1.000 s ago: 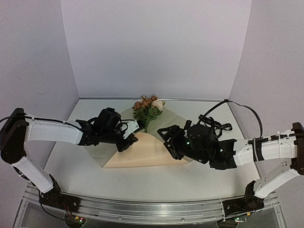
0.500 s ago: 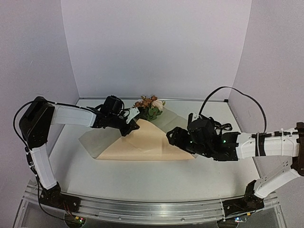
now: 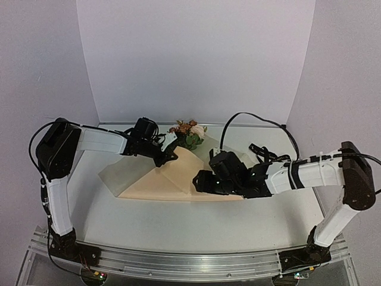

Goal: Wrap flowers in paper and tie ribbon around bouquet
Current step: Fold the bottom corner of the flattened wrapping paper at the center of the board.

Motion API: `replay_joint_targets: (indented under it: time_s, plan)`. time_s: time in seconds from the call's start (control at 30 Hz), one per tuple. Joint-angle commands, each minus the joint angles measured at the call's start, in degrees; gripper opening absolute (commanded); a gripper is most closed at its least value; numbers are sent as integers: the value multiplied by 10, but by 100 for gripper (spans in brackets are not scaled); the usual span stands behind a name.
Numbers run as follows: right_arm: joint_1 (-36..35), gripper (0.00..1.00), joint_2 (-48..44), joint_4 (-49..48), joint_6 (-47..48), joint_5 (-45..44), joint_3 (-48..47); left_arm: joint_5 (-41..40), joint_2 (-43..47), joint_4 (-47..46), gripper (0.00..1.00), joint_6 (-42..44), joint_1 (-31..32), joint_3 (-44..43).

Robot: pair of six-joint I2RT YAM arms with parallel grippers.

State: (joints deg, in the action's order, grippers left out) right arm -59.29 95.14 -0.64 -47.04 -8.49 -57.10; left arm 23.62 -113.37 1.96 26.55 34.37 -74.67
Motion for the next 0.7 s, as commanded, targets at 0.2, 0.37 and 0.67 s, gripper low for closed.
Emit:
replay_joint_targets:
  time_s: [0.2, 0.37, 0.67]
  plan:
    - [-2, 52, 63, 6, 30, 53, -46, 16, -29, -4, 0, -19, -4, -36]
    - [-16, 50, 83, 42, 58, 32, -70, 1, -35, -17, 0, -25, -5, -38]
    - [-38, 47, 137, 104, 93, -18, -119, 5, -50, -17, 0, -32, -6, -54]
